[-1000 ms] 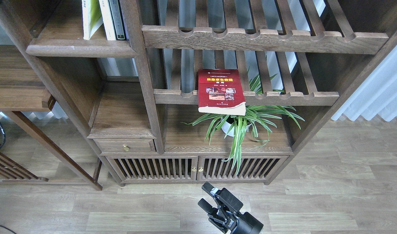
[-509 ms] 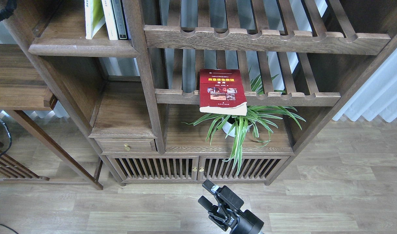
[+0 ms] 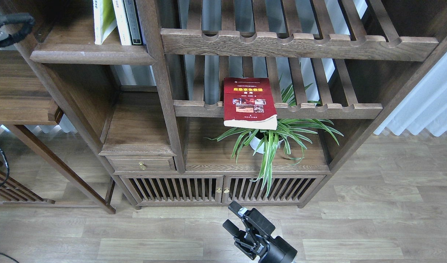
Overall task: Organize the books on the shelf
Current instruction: 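Release the maroon book and withdraw the left gripper from the upper shelf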
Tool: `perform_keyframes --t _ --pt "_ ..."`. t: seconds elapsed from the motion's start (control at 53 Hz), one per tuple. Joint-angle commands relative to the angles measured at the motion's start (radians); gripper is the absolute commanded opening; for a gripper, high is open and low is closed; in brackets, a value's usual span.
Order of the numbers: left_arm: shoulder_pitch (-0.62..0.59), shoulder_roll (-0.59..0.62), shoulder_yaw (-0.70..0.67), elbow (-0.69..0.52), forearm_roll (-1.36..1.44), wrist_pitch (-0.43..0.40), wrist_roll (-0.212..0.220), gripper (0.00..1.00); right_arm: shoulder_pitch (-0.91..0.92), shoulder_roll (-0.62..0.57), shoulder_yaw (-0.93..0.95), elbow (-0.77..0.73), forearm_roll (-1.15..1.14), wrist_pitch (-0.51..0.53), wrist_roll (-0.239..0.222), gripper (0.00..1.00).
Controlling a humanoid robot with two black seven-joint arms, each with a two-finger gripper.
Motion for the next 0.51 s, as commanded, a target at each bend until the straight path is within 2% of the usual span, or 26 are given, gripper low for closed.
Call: perform_keyframes --t 0.0,0.189,0.49 --pt "0.0 -0.022 0.004 0.023 0.006 0.002 -0.001 0.04 -0.002 0.001 0.003 0.003 0.0 0.0 0.0 0.97" --pt "0.008 -0.035 0.019 0.062 0.01 0.002 -0.001 0.04 -0.008 0.001 0.003 0.005 0.0 0.0 0.0 0.97" --pt "-0.005 -0.138 0.002 0.149 -0.013 0.035 -0.001 0.03 -0.021 0.0 0.0 0.006 0.0 0.0 0.0 0.97"
